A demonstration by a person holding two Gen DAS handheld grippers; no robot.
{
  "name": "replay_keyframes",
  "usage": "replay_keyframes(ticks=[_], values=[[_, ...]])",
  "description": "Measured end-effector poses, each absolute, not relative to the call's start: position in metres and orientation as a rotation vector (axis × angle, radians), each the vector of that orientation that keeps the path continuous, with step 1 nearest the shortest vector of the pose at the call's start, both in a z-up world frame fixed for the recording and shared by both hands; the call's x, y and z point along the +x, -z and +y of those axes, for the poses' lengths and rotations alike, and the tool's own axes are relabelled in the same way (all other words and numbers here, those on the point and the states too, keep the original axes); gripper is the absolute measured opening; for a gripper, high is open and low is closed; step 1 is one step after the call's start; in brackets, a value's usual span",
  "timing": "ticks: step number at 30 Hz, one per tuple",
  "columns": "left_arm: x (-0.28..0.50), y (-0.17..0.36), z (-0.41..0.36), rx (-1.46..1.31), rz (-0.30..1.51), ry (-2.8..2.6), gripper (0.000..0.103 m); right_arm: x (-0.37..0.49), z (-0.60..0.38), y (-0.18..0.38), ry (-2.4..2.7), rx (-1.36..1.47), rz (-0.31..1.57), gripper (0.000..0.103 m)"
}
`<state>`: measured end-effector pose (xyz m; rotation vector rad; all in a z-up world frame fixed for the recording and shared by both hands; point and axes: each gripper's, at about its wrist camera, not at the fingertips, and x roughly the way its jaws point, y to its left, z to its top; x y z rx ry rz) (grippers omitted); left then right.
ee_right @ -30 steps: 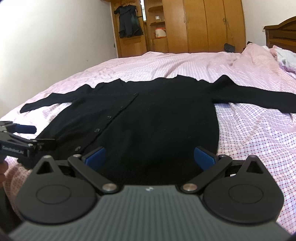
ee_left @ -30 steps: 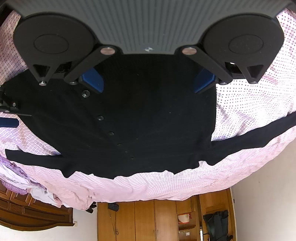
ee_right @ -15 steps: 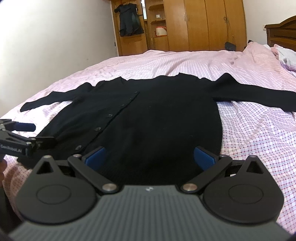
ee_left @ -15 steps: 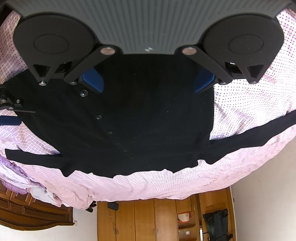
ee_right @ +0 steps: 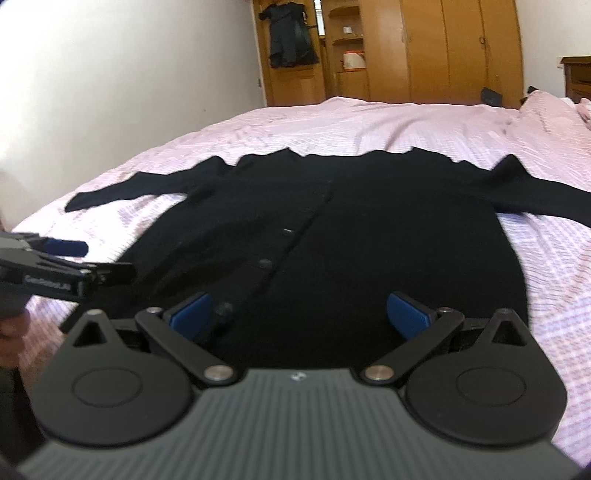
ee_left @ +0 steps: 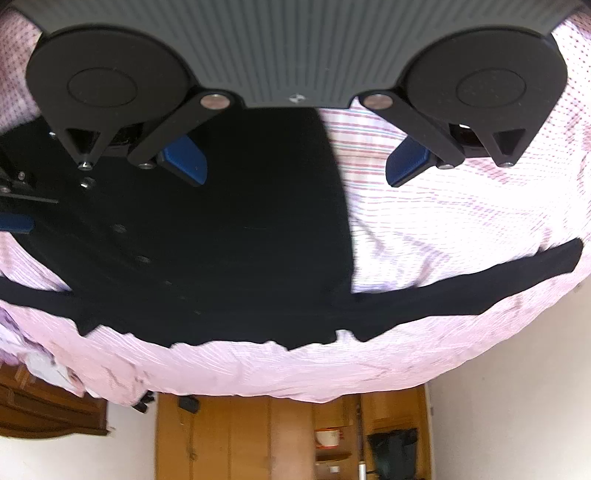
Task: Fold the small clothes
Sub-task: 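Grasp the cardigan sleeve cuff with the left gripper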
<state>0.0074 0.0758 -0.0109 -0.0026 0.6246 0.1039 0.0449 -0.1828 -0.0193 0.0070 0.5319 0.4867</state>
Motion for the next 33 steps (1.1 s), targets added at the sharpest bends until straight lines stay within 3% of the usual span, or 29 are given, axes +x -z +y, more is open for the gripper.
replay_keyframes(ticks=[23,33], values=[[0.002,0.008,0.212,-0.322,0.436,-0.378,0.103,0.100,-0.048,-0.021,-0.657,0.281,0.504,0.103],[0.013,0.018,0.322,-0.561,0.389,-0.308,0.103,0.110,0.019,-0.026,-0.731,0.254,0.504,0.103]])
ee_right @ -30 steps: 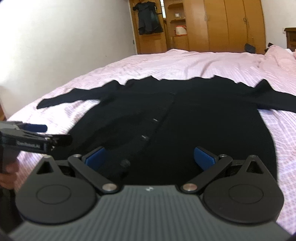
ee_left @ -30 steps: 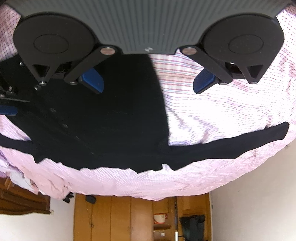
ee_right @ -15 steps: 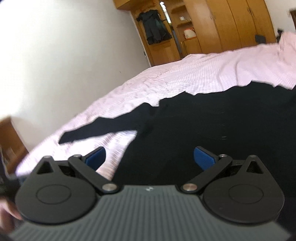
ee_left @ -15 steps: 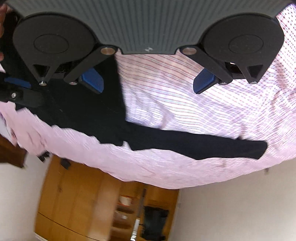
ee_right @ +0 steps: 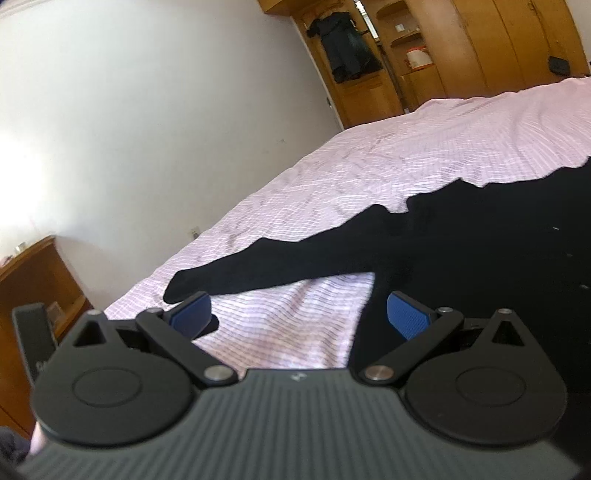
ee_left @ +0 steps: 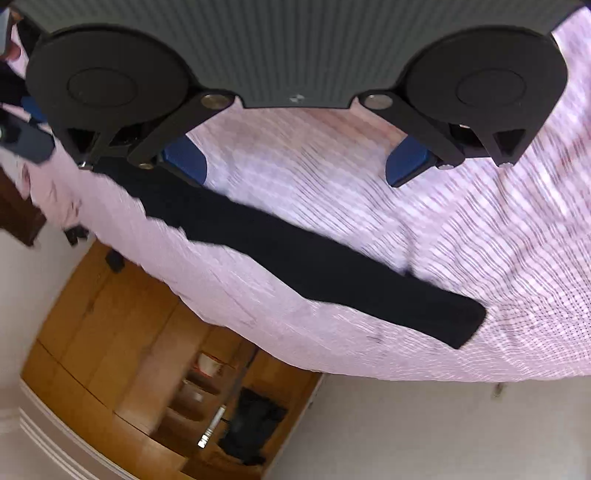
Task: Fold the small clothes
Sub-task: 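Grasp the cardigan sleeve cuff with the left gripper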
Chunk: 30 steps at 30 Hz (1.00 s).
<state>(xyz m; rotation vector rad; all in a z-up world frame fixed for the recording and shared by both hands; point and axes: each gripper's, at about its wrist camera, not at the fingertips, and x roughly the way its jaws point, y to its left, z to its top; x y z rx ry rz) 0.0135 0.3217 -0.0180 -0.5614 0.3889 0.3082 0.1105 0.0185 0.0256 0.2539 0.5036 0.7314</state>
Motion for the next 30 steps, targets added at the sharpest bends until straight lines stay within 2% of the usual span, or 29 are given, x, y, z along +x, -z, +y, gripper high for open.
replay_keyframes(ticks=[8,12,21,26,30], values=[[0.024,0.034,0.415,-0.767,0.325,-0.372,0.103,0.124,0.051,-0.028,-0.772,0.298,0.496,0.103],[0.019,0.049,0.458,-0.912,0.232,-0.417,0.103,0.133,0.063,-0.019,-0.789,0.278,0.502,0.103],[0.036,0.060,0.507,-0.911,0.086,-0.391,0.103,0.162,0.076,0.004,-0.776,0.341,0.569,0.103],[0.046,0.065,0.528,-0.935,0.000,-0.349,0.103,0.163,0.073,0.005,-0.870,0.481,0.623,0.103],[0.052,0.066,0.547,-0.950,-0.028,-0.339,0.103,0.152,0.071,-0.011,-0.946,0.455,0.532,0.103]])
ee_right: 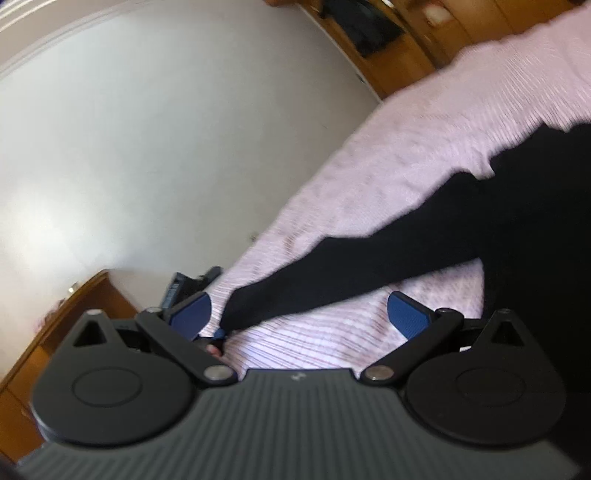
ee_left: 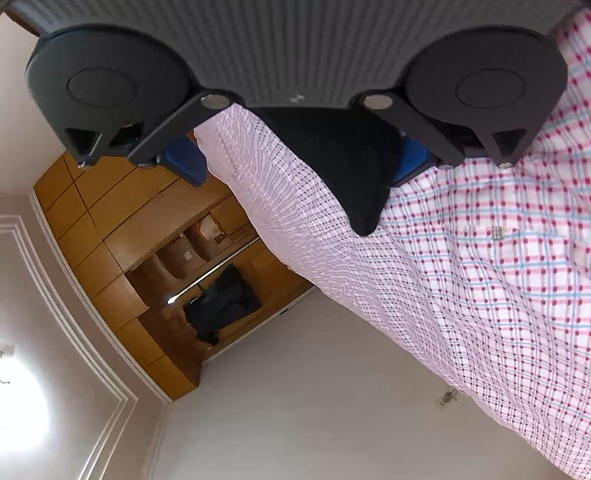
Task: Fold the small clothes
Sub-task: 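Grasp the cardigan sleeve cuff with the left gripper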
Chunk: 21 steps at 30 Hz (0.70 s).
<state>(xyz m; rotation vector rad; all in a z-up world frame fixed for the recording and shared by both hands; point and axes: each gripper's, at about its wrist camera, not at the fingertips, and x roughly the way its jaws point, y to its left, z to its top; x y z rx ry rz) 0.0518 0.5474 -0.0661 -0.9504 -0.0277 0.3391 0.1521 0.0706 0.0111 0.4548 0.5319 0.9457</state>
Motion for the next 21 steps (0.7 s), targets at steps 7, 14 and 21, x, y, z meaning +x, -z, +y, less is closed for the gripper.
replay_keyframes(ticks=[7,14,21], values=[[0.053,0.064,0.547,-0.966,-0.011,-0.410,0.081,0.140,0.055,-0.022,-0.974,0.426,0.482,0.103],[0.048,0.072,0.553,-1.058,0.020,-0.512,0.022,0.135,0.041,-0.020,-0.937,0.401,0.483,0.103],[0.043,0.073,0.547,-1.043,0.030,-0.526,0.011,0.136,0.024,-0.022,-0.902,0.401,0.470,0.103]])
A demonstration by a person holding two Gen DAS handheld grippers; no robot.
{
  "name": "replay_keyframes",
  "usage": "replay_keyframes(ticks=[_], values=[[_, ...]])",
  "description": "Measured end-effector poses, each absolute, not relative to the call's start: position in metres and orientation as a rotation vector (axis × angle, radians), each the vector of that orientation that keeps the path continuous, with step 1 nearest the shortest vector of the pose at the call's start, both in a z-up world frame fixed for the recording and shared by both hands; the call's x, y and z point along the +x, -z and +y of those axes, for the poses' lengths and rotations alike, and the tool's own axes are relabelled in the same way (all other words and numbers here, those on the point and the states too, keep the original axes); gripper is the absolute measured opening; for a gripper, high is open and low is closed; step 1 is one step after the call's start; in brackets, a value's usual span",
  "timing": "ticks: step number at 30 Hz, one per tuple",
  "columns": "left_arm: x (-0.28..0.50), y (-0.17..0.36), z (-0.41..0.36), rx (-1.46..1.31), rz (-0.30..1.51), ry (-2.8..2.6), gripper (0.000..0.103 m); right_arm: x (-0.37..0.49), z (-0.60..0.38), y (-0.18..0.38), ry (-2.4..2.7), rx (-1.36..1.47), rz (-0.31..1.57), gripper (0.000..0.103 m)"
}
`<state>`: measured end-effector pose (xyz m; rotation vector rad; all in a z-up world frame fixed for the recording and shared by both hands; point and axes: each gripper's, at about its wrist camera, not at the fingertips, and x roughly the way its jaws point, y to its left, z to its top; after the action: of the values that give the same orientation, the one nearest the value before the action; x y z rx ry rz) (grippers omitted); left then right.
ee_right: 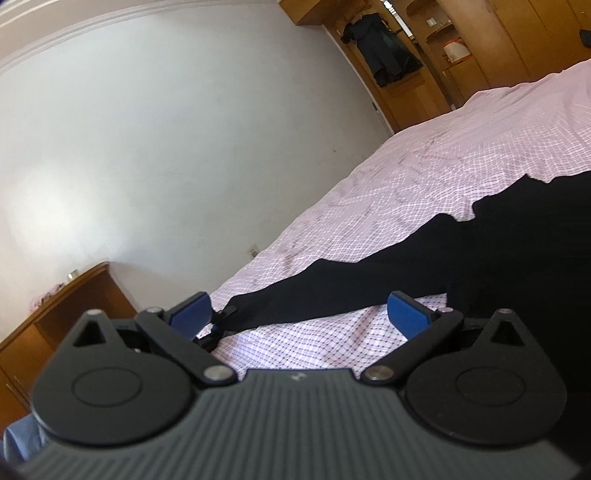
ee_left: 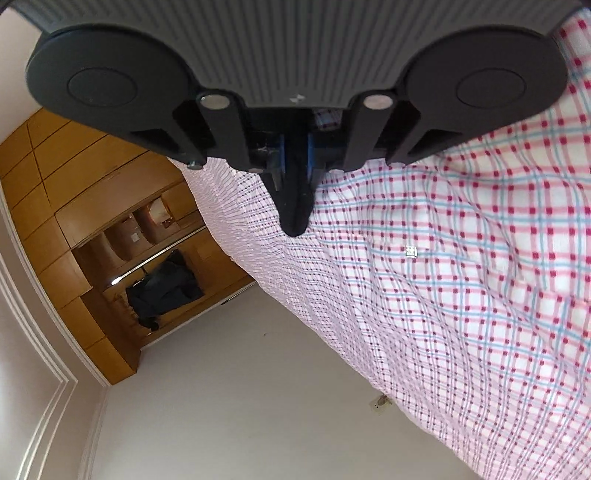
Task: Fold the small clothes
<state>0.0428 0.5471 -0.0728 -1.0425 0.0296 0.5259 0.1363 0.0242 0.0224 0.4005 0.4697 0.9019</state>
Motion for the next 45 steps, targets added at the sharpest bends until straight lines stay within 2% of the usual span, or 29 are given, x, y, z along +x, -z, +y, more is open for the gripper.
replay_keyframes(ticks=[11,19,29,33,39,45], values=[[0.019,0.025,0.500,-1.017,-0.029,-0.566,0.010,0.158,-0.011,-0.016,-0.700,0.346,0.462,0.103],[0.011,-0.045,0.439,-0.881,-0.146,-0.543,0.010,0.174,-0.076,-0.013,-0.455,0.304,0.471,0.103],[0.050,-0.118,0.340,-0.715,-0.142,-0.432,0.010,0.169,-0.186,-0.018,-0.326,0.201,0.467,0.103],[0.089,-0.144,0.286,-0.617,-0.079,-0.379,0.010,0.166,-0.230,-0.006,-0.272,0.142,0.431,0.103],[0.161,-0.146,0.186,-0.541,0.038,-0.240,0.010,0.181,-0.289,-0.002,-0.207,0.315,0.454,0.103],[0.226,-0.109,0.087,-0.582,0.178,-0.115,0.010,0.185,-0.331,-0.005,-0.141,0.370,0.421,0.103]])
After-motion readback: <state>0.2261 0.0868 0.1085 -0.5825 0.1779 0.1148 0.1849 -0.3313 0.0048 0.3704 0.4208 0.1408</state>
